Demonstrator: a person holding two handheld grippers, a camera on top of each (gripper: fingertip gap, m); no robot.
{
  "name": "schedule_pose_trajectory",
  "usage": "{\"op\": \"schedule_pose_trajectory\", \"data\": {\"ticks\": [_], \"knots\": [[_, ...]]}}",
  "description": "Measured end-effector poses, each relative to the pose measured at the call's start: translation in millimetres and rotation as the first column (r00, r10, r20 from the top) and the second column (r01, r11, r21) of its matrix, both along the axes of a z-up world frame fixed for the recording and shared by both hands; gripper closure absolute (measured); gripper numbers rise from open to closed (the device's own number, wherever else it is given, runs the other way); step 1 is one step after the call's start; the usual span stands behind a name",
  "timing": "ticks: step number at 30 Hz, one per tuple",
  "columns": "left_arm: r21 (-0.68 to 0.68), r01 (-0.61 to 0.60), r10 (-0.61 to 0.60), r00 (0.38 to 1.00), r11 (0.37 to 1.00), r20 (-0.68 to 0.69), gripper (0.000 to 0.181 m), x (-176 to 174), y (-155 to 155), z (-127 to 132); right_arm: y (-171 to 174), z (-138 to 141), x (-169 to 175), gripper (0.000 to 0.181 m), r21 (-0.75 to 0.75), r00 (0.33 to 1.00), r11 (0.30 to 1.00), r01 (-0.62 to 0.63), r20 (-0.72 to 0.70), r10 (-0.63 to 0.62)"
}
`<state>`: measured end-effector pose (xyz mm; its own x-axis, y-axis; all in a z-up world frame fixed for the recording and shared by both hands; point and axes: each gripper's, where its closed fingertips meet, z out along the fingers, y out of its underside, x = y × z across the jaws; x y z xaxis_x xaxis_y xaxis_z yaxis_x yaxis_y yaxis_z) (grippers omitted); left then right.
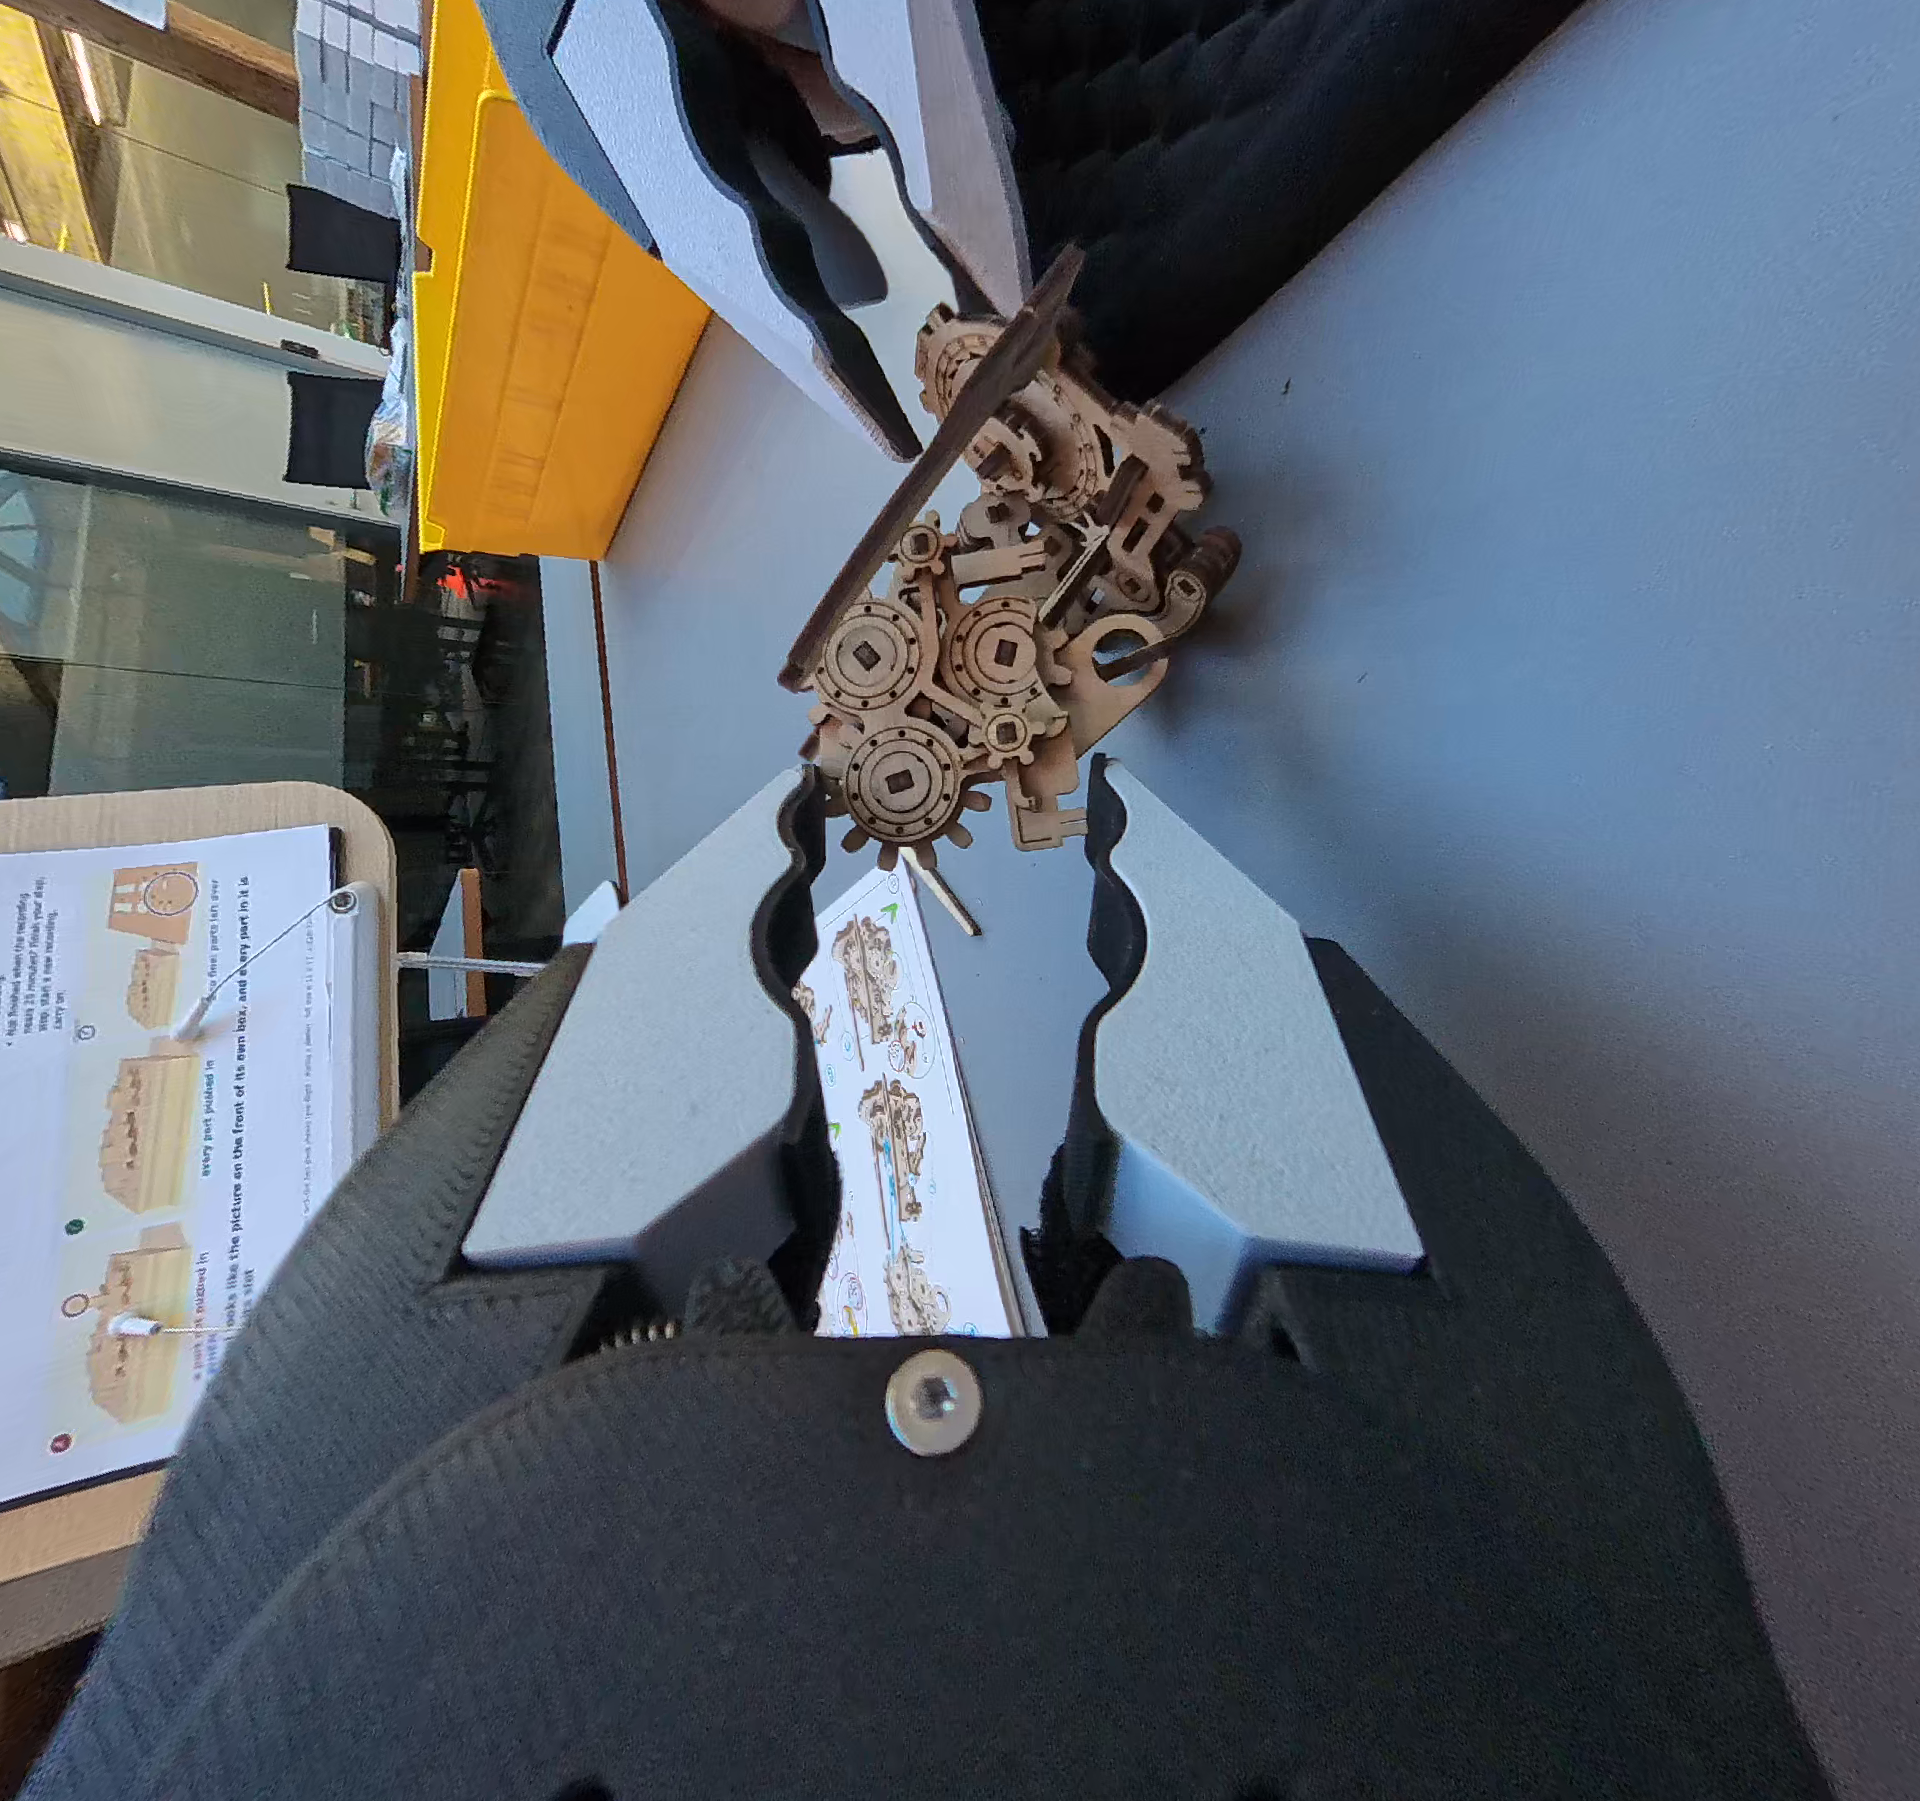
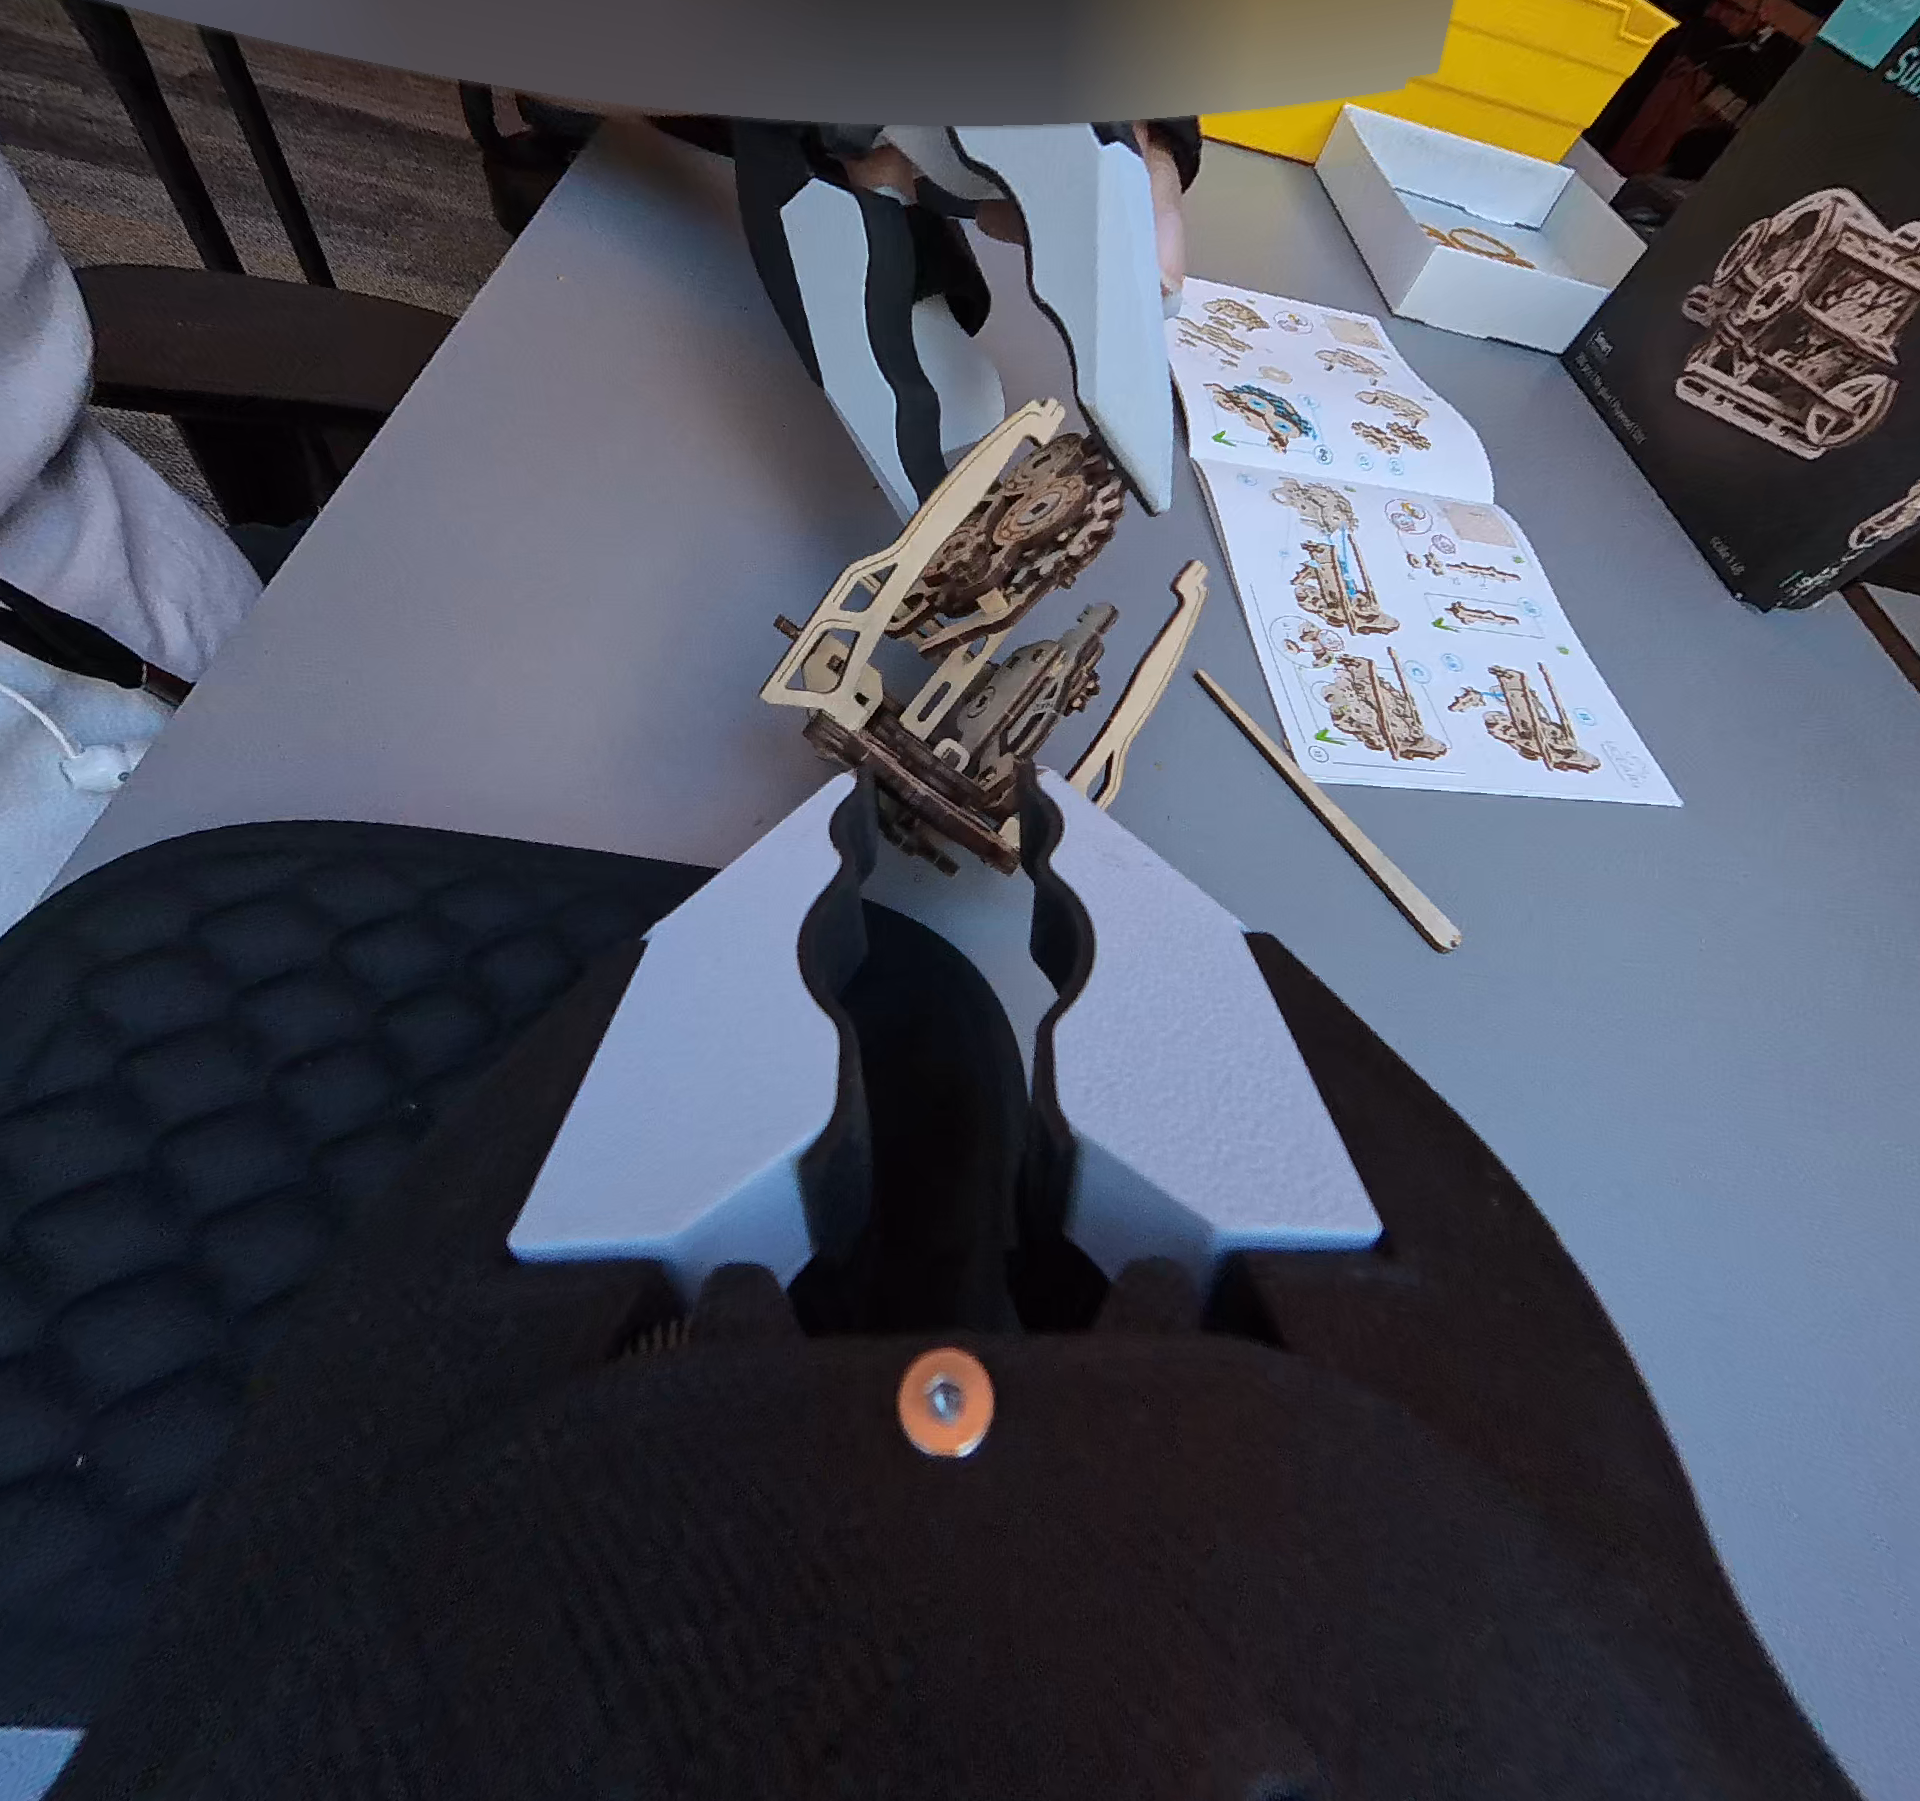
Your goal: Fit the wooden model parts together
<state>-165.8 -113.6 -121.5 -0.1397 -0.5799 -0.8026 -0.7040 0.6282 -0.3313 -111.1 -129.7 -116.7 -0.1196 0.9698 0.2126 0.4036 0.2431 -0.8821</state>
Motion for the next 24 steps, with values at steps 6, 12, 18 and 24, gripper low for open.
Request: {"op": "schedule_pose_trajectory", "data": {"ticks": [6, 12, 18, 24], "knots": [[0.046, 0.033, -0.033, 0.999, 0.998, -0.003, 0.132, 4.0, -1.1, 3.5, -7.9, 1.6, 3.5, 0.168, -0.073, 0.997, 0.994, -0.078, -0.013, 0.078], [0.043, 0.062, -0.063, 0.998, 0.997, 0.007, 0.132, 7.0, 0.7, 5.1, -10.8, 12.3, 8.7, 0.178, -0.226, 0.982, 0.956, -0.189, -0.042, 0.184], [-0.009, 0.108, -0.108, 0.994, 0.994, 0.031, 0.132, 13.2, -1.2, 2.0, -12.4, 13.1, 11.8, 0.178, -0.286, 0.949, 0.906, -0.311, -0.037, 0.314], [-0.102, 0.140, -0.127, 0.984, 0.985, 0.129, 0.132, 16.3, -0.9, 3.7, -10.9, 14.1, 13.2, 0.179, -0.223, 0.897, 0.869, -0.440, -0.067, 0.437]]}}
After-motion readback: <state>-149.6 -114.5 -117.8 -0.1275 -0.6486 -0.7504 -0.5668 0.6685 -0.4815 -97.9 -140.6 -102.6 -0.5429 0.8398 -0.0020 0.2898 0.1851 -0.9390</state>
